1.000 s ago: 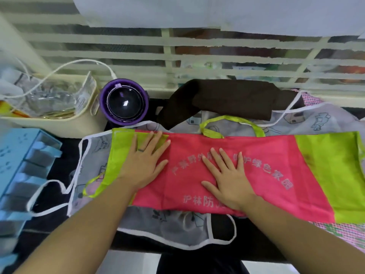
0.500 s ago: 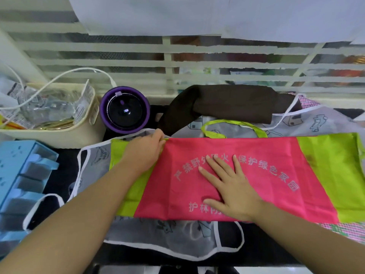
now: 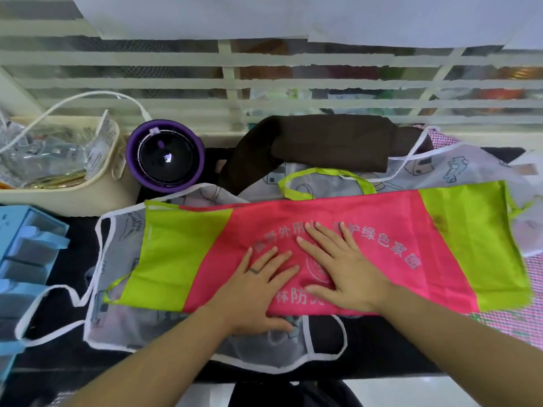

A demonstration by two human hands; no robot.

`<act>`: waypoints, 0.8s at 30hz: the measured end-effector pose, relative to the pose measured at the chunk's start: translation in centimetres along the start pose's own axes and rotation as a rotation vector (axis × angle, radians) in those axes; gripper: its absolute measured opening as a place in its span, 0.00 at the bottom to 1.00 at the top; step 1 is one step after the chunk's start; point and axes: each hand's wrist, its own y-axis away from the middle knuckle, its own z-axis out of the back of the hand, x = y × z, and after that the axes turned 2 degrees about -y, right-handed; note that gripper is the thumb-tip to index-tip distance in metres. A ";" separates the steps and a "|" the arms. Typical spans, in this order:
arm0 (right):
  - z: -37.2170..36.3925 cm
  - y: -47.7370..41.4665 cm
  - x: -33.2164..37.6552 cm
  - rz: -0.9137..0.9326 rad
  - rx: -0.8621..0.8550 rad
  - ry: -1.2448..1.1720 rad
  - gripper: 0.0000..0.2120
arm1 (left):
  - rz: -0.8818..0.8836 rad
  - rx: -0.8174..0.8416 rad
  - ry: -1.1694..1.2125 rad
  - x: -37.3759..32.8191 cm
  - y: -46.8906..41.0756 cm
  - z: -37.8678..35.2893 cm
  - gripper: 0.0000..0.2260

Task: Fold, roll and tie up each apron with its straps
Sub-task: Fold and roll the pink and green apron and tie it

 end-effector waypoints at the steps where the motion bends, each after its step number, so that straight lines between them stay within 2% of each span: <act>1: 0.0 1.2 -0.3 0.047 0.020 0.031 0.38 | 0.010 0.025 -0.028 0.1 0.0 -0.1 0.44; 4: -0.2 4.8 -1.6 0.112 0.115 0.165 0.40 | 0.034 0.080 -0.056 0.1 -0.4 0.6 0.39; 7: 0.3 6.1 -2.8 0.003 0.162 0.243 0.48 | 0.048 0.125 -0.067 -0.4 -0.5 1.5 0.39; 9: 0.5 6.5 -2.6 -0.051 0.148 0.264 0.48 | 0.056 0.146 -0.056 -0.7 -0.3 2.2 0.40; 17: 2.3 6.4 -2.4 -0.134 0.054 0.277 0.31 | 0.167 0.239 -0.094 -1.6 0.6 3.2 0.34; 20: 3.8 6.5 -2.4 -0.193 0.176 0.291 0.23 | 0.192 0.260 0.004 -1.3 0.4 4.5 0.31; 24: 5.8 5.9 -3.4 -0.328 0.369 0.313 0.16 | 0.261 0.195 0.088 1.1 0.3 6.3 0.21</act>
